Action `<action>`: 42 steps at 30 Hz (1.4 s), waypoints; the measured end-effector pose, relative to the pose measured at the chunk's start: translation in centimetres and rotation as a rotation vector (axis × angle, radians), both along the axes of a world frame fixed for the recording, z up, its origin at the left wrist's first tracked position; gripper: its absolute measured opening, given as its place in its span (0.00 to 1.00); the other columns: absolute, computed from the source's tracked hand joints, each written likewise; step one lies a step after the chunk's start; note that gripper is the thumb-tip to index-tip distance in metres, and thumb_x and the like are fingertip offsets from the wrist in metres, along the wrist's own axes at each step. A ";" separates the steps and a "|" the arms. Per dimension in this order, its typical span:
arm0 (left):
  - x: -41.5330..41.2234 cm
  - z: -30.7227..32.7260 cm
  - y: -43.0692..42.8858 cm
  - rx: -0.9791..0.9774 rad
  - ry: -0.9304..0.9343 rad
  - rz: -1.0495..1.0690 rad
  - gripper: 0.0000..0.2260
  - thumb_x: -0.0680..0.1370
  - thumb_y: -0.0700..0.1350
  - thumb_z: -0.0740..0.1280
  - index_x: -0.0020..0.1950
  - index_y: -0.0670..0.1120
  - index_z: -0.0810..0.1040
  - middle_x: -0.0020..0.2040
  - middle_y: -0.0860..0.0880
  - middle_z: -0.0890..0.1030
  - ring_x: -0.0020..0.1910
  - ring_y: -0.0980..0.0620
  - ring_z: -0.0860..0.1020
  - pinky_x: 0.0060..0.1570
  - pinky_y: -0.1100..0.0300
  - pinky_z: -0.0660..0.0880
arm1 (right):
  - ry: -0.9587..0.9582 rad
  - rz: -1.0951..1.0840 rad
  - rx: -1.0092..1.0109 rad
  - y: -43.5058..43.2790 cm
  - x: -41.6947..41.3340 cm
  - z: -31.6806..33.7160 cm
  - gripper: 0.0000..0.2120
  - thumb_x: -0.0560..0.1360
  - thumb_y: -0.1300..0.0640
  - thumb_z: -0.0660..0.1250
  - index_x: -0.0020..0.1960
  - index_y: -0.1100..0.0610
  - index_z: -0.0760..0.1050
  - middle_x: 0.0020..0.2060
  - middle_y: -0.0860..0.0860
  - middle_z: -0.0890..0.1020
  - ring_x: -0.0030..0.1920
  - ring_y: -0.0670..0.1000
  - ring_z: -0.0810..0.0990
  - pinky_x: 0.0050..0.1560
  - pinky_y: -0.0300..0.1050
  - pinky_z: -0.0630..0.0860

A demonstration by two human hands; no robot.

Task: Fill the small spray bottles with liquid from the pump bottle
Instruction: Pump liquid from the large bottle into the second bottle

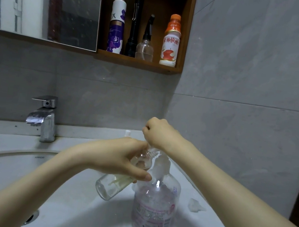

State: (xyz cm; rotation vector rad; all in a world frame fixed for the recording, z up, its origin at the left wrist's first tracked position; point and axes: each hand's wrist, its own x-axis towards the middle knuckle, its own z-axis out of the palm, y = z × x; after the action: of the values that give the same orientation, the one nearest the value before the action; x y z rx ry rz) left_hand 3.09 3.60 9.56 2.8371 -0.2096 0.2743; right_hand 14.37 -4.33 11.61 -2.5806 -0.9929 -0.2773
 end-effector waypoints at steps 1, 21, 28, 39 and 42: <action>0.0 0.0 0.1 0.011 -0.004 0.005 0.17 0.73 0.54 0.70 0.45 0.41 0.70 0.35 0.55 0.73 0.33 0.58 0.67 0.36 0.62 0.65 | -0.016 0.004 0.008 -0.1 -0.2 0.1 0.07 0.79 0.58 0.54 0.50 0.57 0.70 0.53 0.58 0.74 0.49 0.61 0.73 0.46 0.46 0.65; -0.3 0.4 0.5 -0.025 -0.155 0.030 0.18 0.70 0.55 0.72 0.46 0.44 0.72 0.36 0.53 0.73 0.36 0.56 0.69 0.40 0.57 0.68 | 0.039 0.057 0.163 0.0 0.2 0.9 0.14 0.77 0.57 0.53 0.33 0.57 0.63 0.40 0.58 0.74 0.42 0.61 0.74 0.43 0.48 0.71; -0.4 0.6 0.1 0.026 -0.163 0.043 0.18 0.72 0.53 0.72 0.38 0.46 0.65 0.33 0.54 0.67 0.32 0.56 0.65 0.33 0.61 0.61 | -0.042 0.036 0.173 0.0 0.5 0.9 0.16 0.79 0.57 0.52 0.32 0.56 0.60 0.38 0.56 0.72 0.40 0.59 0.70 0.39 0.45 0.65; -0.2 -0.1 -0.3 0.059 -0.086 0.032 0.18 0.73 0.53 0.71 0.46 0.40 0.70 0.37 0.52 0.70 0.38 0.53 0.67 0.38 0.58 0.64 | -0.066 -0.020 0.047 -0.5 -0.4 -0.1 0.06 0.80 0.57 0.53 0.45 0.56 0.65 0.55 0.59 0.76 0.52 0.61 0.74 0.46 0.46 0.64; -0.2 0.1 -0.2 0.053 -0.079 0.037 0.17 0.73 0.54 0.71 0.42 0.44 0.67 0.35 0.53 0.68 0.35 0.54 0.66 0.36 0.59 0.62 | -0.062 -0.008 0.047 -0.4 -0.3 0.2 0.09 0.80 0.56 0.53 0.43 0.57 0.65 0.52 0.59 0.76 0.47 0.60 0.72 0.45 0.46 0.65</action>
State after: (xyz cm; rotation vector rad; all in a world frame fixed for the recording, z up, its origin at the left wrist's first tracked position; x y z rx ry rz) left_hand 2.88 3.43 9.69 2.8879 -0.1833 0.3954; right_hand 14.07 -4.68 11.83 -2.5480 -0.9852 -0.3802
